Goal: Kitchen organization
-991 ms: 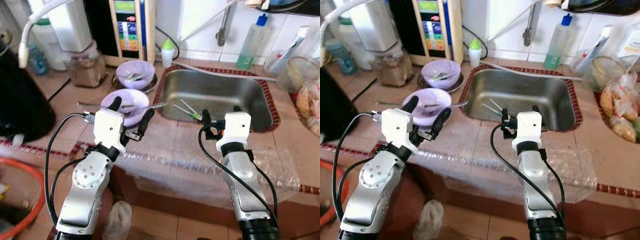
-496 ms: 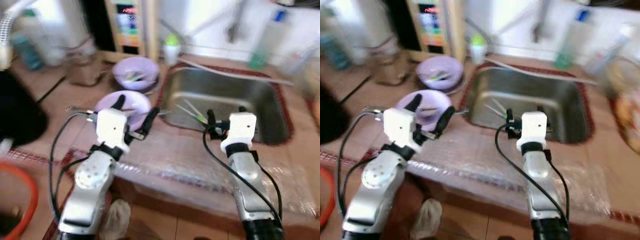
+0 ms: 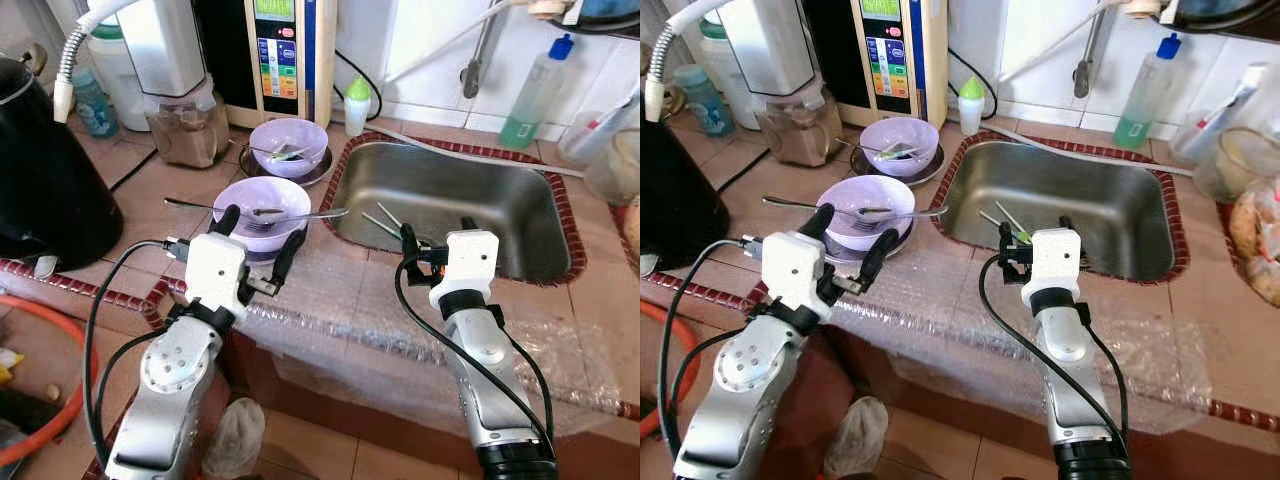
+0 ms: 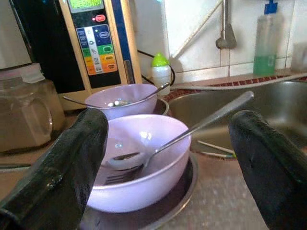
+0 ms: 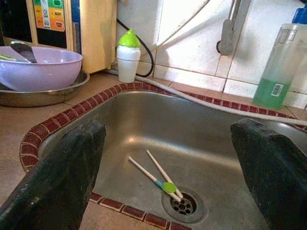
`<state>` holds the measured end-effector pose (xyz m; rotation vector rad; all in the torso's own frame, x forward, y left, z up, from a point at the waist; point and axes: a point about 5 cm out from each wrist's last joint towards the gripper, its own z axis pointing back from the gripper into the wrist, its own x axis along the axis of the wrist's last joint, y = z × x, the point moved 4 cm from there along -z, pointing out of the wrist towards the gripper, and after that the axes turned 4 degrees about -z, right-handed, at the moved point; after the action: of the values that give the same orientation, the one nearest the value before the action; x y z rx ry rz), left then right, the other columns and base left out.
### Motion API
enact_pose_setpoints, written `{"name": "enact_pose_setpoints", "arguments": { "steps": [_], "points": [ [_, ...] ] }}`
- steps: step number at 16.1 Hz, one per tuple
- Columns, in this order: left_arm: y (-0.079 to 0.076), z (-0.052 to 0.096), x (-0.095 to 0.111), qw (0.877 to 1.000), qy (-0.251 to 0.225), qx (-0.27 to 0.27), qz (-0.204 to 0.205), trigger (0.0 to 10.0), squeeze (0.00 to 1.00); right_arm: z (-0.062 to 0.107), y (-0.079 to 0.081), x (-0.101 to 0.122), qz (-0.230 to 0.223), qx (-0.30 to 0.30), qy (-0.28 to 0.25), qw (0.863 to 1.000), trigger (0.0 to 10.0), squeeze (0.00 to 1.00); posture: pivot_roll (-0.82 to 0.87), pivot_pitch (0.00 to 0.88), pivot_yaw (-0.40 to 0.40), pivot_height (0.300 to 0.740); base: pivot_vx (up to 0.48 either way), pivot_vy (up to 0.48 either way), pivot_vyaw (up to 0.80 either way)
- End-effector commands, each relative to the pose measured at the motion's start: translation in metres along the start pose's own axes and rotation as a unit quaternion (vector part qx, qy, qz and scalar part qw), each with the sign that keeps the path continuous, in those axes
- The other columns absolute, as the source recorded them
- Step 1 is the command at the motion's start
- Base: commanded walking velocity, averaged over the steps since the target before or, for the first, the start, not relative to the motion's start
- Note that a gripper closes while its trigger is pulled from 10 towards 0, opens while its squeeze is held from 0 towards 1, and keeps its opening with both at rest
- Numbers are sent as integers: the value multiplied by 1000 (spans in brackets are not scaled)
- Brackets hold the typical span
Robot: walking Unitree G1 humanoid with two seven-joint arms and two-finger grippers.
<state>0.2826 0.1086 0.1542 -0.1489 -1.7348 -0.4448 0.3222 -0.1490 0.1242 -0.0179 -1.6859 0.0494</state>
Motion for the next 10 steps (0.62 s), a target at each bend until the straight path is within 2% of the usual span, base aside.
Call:
{"name": "enact_pose_setpoints", "arguments": {
  "steps": [1,2,5,7,8,10],
  "points": [
    [-5,-1,0,1000,-4,-21,-17,10000,0,-1,-1,4,-10,-3,-3,1000,10000,0,-31,11,44,740,0,0,-550],
    [-10,-4,-1,999,-8,-35,-26,10000,0,0,-4,6,-10,-7,-8,1000,10000,0,-40,3,49,740,0,0,-488],
    [-15,-20,1,996,-26,-62,-52,10000,0,0,-9,6,-10,-10,-8,1000,10000,0,-68,0,52,740,0,0,0],
    [-19,-24,-1,995,-28,-75,-66,10000,0,-1,-11,5,-11,-12,-8,1000,10000,0,-74,1,61,740,0,0,0],
    [-26,-31,-3,990,-30,-100,-90,10000,0,0,-11,9,-16,-10,-10,1000,10000,0,-76,10,70,740,0,0,0],
    [-28,-40,-8,985,-30,-128,-110,10000,0,7,-1,3,-32,-3,1,999,10000,0,-95,10,77,740,0,0,0]
  ]
}}
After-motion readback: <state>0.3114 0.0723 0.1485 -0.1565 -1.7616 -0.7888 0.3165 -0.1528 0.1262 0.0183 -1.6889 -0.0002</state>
